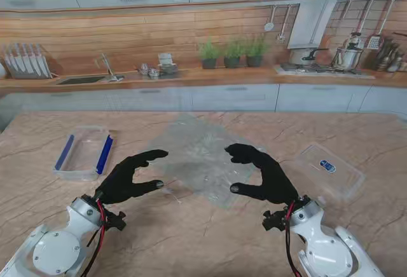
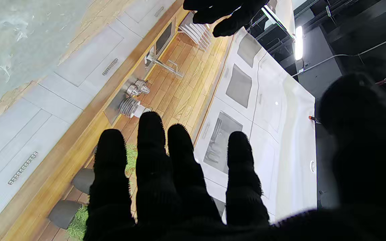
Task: Fold the bubble film and place it into the plastic crate
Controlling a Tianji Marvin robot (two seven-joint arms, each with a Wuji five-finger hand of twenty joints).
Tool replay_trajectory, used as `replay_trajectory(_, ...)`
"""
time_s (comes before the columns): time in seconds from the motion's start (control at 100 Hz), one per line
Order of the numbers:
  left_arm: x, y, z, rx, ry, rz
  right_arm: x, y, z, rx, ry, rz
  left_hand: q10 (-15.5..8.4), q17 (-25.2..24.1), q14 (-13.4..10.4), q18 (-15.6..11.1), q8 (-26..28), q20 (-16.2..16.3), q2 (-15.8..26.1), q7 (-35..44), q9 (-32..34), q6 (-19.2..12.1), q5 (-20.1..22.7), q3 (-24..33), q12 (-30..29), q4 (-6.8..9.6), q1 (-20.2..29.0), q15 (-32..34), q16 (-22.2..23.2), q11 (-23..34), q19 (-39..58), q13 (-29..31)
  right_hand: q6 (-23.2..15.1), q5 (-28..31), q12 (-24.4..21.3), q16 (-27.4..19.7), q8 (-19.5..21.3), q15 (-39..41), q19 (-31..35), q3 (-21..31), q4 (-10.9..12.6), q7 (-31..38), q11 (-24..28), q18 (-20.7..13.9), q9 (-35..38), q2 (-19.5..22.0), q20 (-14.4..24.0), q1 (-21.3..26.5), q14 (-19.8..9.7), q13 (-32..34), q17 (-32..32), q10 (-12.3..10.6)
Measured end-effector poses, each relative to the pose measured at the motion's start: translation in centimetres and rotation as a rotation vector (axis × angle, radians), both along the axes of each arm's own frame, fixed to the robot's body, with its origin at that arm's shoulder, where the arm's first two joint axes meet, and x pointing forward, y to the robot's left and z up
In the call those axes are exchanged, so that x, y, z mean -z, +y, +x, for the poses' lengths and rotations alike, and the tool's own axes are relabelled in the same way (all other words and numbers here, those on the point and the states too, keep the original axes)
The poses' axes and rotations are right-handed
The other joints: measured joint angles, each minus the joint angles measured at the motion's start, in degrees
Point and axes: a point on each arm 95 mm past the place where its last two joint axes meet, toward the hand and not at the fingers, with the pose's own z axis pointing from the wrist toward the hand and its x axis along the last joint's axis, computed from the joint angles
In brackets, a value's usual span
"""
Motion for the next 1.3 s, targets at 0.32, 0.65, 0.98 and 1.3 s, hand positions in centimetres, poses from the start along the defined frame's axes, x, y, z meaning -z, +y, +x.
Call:
replay_trajectory(0.32,0.2,0.0,0.4,-0.009,0.014,0.024,0.0,0.0,0.2,0.008,0.005,-0.004,0.01,-0.25,0.0,-1.24,-0.05,-0.11,0.04,0.0,0.0,0.0,0.0,-0.09,-0.01,0.0,0.03,-0.08,-0.54,-0.09,-1.97,-0.3,0.0,0.0,0.0,0.0,-0.57,-0.02,-0.92,0.0,0.0,-0.01,-0.01,0.01,-0.01,0.0,0.77,-0.01,0.0,0.0,-0.01,0.0)
replay_trajectory(0.65,0.8,-0.9,1.0,-0.183,-0.042,0.142,-0.1,-0.1,0.0,0.029,-0.004,-0.009,0.01,-2.81,-0.48,-4.12,0.08,-0.11,4.67,0.0,-3.06,0.0,-0.71,-9.63,0.06,0.0,2.61,-0.19,-0.54,-0.62,-3.92,-3.8,-0.01,0.0,0.0,0.0,-0.68,-0.02,-1.15,0.06,0.0,-0.01,-0.02,0.04,-0.01,0.0,1.31,-0.62,-0.01,0.0,-0.02,0.0)
replay_trajectory(0.98,2.8,-3.6,6.9,-0.301,0.085,0.252,-0.4,-1.0,-0.3,0.073,-0.04,-0.024,-0.66,-7.83,-1.71,-6.47,0.14,-1.44,6.16,0.0,-12.88,0.0,-7.5,-12.7,-1.48,0.0,3.93,-3.2,-3.4,-3.45,-7.11,-12.2,-0.01,0.0,0.0,0.0,-1.25,-0.02,-1.19,0.06,0.0,-0.02,-0.63,0.7,-0.01,0.0,2.58,-0.61,-0.01,0.0,-0.44,0.0)
replay_trajectory(1.3,4.0,-6.5,13.4,-0.308,0.228,0.475,-0.5,-1.8,-0.8,0.11,-0.086,-0.039,-3.47,-9.98,-4.71,-11.57,-5.41,-2.75,9.3,-4.34,-23.21,-2.06,-16.12,-18.05,-6.36,0.56,4.48,-8.14,-8.62,-6.15,-15.32,-18.36,-0.07,0.0,0.0,0.0,-1.27,-0.02,-1.19,0.06,0.0,-0.02,-0.72,0.77,-0.01,0.11,2.8,-0.62,-0.01,0.0,-0.46,-0.01)
